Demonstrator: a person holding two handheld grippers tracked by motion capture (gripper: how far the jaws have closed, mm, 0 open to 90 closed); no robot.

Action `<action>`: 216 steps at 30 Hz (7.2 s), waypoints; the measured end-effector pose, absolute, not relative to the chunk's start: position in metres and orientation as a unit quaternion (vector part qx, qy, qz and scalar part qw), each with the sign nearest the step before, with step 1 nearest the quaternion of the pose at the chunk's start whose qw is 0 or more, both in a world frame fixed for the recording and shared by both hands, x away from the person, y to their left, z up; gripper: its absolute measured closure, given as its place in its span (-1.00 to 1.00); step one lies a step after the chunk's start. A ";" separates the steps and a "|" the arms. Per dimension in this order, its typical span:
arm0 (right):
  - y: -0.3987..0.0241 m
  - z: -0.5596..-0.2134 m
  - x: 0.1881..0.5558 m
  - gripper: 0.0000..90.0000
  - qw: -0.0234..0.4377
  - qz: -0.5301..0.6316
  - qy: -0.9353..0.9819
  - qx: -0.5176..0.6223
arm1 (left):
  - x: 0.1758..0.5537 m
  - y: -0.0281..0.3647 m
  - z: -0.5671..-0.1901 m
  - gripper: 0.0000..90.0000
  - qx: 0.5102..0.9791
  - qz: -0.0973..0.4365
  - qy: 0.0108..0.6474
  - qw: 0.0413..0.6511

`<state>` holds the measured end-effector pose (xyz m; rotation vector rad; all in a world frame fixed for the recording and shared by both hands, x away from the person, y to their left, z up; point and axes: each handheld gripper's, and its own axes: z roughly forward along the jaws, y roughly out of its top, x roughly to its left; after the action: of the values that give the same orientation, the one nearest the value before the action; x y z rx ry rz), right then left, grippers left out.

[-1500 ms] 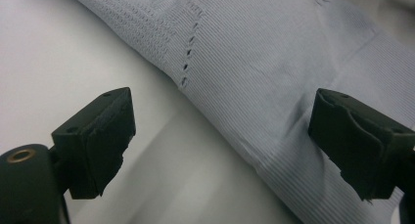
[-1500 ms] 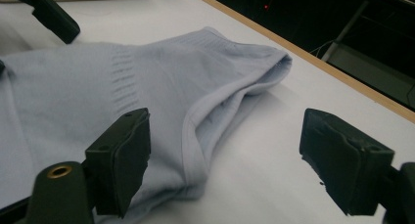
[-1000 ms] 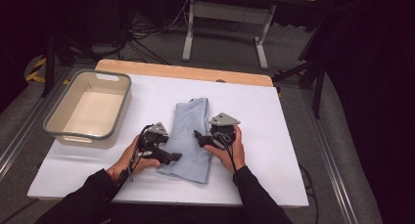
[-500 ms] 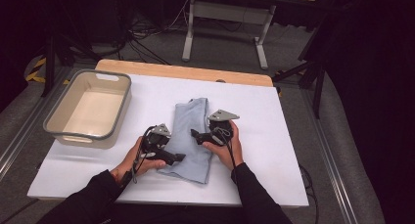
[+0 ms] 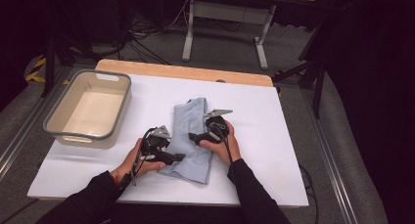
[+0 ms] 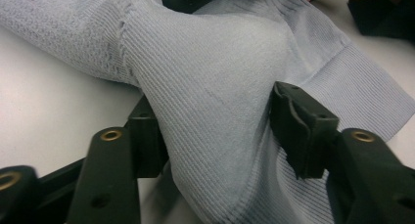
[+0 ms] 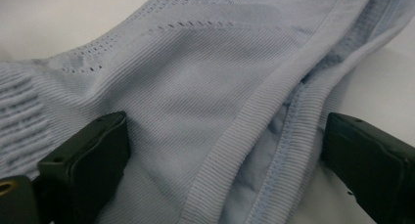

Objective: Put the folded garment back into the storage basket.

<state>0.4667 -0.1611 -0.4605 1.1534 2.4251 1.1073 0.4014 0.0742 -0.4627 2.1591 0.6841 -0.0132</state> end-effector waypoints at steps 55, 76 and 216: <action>-0.154 -0.431 0.441 0.58 0.157 0.419 0.836 0.319 | 0.384 0.070 -0.446 0.65 0.864 0.068 0.216 0.450; -0.151 -0.415 0.432 0.61 0.217 0.429 0.823 0.302 | 0.386 0.074 -0.434 0.67 0.854 0.087 0.206 0.469; 0.086 -0.323 0.489 0.63 0.269 0.507 0.802 0.168 | 0.402 0.299 -0.344 0.67 0.817 0.245 0.310 0.421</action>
<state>0.4893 0.0857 -0.3232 0.4540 2.1615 1.3664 0.4016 0.2995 -0.3444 2.0470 0.7765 0.6132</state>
